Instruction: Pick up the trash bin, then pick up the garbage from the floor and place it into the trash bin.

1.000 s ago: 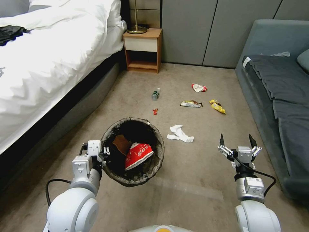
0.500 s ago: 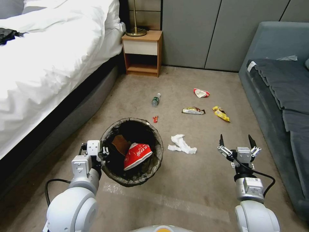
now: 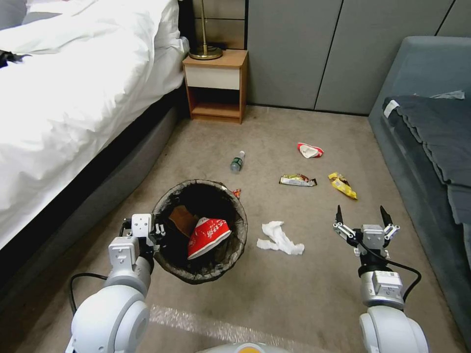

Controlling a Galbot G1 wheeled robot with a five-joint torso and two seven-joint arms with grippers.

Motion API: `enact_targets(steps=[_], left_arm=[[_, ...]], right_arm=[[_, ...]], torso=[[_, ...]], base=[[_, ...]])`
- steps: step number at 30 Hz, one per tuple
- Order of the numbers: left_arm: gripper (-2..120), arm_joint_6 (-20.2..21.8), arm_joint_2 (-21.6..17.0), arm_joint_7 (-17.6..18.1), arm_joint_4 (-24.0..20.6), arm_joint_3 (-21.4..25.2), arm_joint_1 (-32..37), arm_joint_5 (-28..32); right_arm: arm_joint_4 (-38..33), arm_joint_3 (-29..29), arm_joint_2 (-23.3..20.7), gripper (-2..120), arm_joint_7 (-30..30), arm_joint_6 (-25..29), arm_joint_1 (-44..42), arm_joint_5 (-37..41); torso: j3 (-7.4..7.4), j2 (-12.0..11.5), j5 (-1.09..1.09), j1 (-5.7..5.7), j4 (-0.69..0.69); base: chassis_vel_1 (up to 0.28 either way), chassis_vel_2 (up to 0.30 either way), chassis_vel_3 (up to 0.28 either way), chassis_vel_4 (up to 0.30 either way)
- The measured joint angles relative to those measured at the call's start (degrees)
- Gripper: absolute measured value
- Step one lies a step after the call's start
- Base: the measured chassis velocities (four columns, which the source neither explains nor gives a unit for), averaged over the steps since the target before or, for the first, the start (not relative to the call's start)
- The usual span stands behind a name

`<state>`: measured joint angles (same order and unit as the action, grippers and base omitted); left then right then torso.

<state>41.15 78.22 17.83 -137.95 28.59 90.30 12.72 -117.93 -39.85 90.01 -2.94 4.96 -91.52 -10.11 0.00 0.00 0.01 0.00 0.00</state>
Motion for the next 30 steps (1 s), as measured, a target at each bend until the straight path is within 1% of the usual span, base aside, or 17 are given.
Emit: enact_targets(steps=[18, 21, 23, 24, 25, 26, 27, 28, 29, 30], left_arm=[[0, -0.16, -0.02, 0.00, 0.19, -0.44, 0.16, -0.34], [0, -0.17, -0.19, -0.04, 0.19, -0.48, 0.03, -0.32], [0, -0.17, -0.31, -0.04, 0.28, -0.49, -0.17, -0.28], [0, -0.17, -0.42, -0.04, 0.37, -0.49, -0.34, -0.24], [0, -0.17, -0.42, -0.04, 0.37, -0.49, -0.34, -0.24], [0, -0.17, -0.50, -0.04, 0.44, -0.50, -0.48, -0.21], [0, -0.17, -0.61, -0.04, 0.46, -0.50, -0.56, -0.17], [0, -0.17, -0.65, -0.05, 0.49, -0.51, -0.59, -0.15], [0, -0.18, -0.74, -0.04, 0.69, -0.50, -0.60, -0.16], [0, -0.18, -0.74, -0.04, 0.69, -0.50, -0.60, -0.16]], right_arm=[[0.48, 0.02, 0.01, 100, -0.11, 0.10, -0.07, -0.42], [0.27, 0.06, 0.30, 100, -0.59, 0.57, -0.01, -3.60], [0.01, 0.13, 0.11, 100, -0.68, 0.96, 0.23, -4.30], [-0.53, 0.60, -0.44, 100, -1.10, -0.15, 0.33, -4.35], [-0.53, 0.60, -0.44, 100, -1.10, -0.15, 0.33, -4.35], [-1.71, 1.34, -1.55, 100, -1.80, -4.55, 0.25, -3.69], [-3.64, 2.25, -3.15, 100, -2.12, -11.83, -0.05, -1.78], [-4.75, 2.66, -4.40, 100, -1.86, -16.57, -0.17, -0.12], [-6.97, 3.25, -7.28, 100, -0.09, -26.92, 0.12, 4.48], [-6.97, 3.25, -7.28, 100, -0.09, -26.92, 0.12, 4.48]], torso=[[0.00, 0.00, -0.01, 0.00, -0.01], [0.01, 0.00, 0.00, 0.00, -0.01], [0.01, 0.00, 0.00, 0.00, 0.00], [0.01, 0.00, 0.00, 0.00, 0.00], [0.01, 0.00, 0.00, 0.00, 0.00], [0.01, 0.00, 0.00, 0.01, 0.00], [0.01, 0.00, 0.00, 0.00, -0.01], [0.00, 0.00, -0.01, 0.00, -0.01], [0.00, 0.00, -0.01, 0.00, -0.01], [0.00, 0.00, -0.01, 0.00, -0.01]], base=[[-0.144, 0.139, 0.139, -0.142], [-0.157, 0.138, 0.139, -0.150], [-0.134, 0.098, 0.116, -0.116], [-0.060, 0.096, 0.099, -0.051], [-0.060, 0.096, 0.099, -0.051], [-0.004, 0.030, 0.031, -0.051], [0.000, 0.000, 0.000, 0.000], [0.000, 0.000, 0.000, 0.000], [0.000, 0.000, 0.000, 0.000], [0.000, 0.000, 0.000, 0.000]])
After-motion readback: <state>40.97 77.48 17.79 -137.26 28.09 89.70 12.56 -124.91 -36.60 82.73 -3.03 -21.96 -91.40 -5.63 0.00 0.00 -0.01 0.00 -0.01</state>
